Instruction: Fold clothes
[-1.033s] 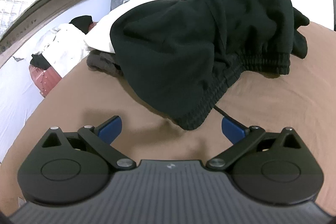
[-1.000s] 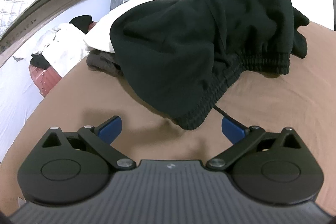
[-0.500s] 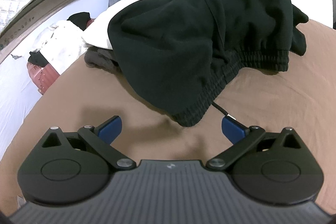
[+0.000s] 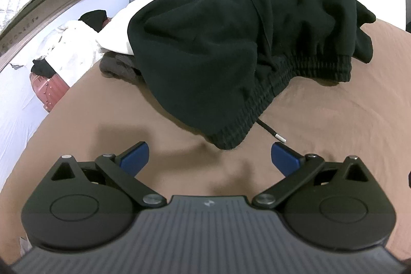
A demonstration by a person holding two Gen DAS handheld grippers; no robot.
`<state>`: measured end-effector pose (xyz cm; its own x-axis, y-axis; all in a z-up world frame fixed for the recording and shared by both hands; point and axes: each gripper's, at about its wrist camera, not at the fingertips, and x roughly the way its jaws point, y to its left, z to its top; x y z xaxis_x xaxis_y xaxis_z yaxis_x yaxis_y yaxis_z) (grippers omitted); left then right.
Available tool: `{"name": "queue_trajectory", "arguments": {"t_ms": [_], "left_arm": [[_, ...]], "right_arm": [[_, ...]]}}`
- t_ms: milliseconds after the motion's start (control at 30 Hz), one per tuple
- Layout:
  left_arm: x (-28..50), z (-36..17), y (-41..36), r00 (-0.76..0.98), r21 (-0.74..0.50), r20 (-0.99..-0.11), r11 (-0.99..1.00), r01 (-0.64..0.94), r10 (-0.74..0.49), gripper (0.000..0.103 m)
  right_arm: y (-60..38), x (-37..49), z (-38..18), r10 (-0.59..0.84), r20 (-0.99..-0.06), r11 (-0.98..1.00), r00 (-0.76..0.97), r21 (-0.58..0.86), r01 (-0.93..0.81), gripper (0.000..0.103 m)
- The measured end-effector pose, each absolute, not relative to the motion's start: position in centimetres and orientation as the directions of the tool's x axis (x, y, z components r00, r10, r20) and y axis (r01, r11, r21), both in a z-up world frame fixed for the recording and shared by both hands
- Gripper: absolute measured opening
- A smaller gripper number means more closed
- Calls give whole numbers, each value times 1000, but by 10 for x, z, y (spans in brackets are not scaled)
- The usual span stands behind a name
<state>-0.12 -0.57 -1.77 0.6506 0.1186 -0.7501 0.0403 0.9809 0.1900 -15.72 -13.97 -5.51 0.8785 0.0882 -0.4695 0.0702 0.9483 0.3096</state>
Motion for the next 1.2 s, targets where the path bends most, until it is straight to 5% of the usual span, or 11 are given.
{"name": "queue_trajectory", "arguments": {"t_ms": [1200], "left_arm": [[3, -18, -11, 626, 204, -773, 975, 87, 105, 103]], "right_arm": [[-140, -152, -64, 95, -498, 951, 862, 302, 69, 98]]}}
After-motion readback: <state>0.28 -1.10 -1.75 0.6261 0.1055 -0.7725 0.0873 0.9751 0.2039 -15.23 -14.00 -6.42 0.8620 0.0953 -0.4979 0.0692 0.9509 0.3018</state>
